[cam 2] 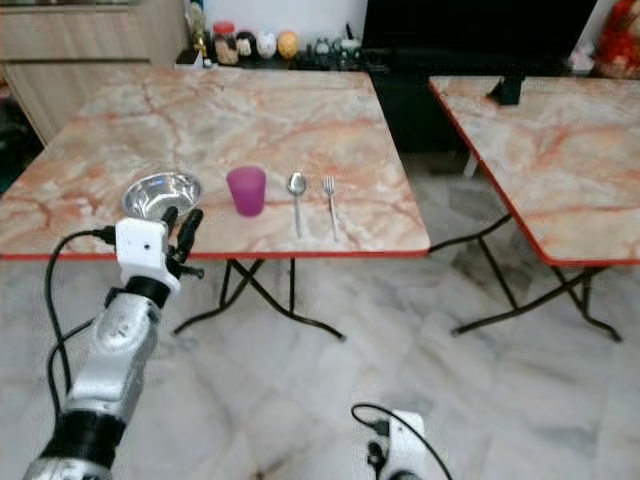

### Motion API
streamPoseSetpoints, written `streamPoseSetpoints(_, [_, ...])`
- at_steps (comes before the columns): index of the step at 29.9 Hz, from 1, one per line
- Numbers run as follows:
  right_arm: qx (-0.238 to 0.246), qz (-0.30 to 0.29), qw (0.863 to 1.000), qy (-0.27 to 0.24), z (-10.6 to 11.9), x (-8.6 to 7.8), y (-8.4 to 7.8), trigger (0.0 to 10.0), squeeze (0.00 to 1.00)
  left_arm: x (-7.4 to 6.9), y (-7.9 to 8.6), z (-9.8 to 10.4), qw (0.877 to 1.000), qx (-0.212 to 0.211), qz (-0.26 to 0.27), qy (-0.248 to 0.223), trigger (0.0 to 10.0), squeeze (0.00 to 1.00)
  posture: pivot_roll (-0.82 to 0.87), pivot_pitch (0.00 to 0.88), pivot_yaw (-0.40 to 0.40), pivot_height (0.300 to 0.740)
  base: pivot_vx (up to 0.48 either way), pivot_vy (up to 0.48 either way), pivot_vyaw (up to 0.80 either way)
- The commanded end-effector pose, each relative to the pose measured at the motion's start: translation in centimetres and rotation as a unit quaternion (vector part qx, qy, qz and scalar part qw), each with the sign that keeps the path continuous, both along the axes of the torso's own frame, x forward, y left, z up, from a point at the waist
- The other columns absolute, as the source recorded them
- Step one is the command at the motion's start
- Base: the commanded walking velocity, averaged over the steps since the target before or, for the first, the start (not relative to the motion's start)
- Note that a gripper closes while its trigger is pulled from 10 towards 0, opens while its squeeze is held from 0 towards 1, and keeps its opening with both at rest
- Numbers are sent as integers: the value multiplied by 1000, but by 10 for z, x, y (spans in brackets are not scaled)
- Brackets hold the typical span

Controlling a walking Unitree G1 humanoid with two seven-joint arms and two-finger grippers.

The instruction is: Setting the table

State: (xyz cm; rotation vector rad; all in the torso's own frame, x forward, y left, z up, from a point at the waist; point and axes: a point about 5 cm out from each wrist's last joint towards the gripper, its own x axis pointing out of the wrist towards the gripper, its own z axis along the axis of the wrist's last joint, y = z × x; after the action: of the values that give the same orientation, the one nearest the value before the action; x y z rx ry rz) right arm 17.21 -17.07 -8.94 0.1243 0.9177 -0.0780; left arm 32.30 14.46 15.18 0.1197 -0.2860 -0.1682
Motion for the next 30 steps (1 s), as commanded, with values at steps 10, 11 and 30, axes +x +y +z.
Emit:
streamPoseSetpoints(10, [6,0,1000,-8,2,4,3,10000,0,0,8,0,1000,3,11,3,10000,0,120,0,-50,740,0,346,0])
streamPoseSetpoints(11, [7,0,1000,-9,2,4,3,10000,0,0,9,0,1000,3,12,3,10000,0,120,0,-51,740,0,345,0])
streamPoseSetpoints(30, [5,5,1000,-8,2,4,3,10000,0,0,8,-2,999,-41,16,14,10000,0,120,0,-53,740,0,200,0])
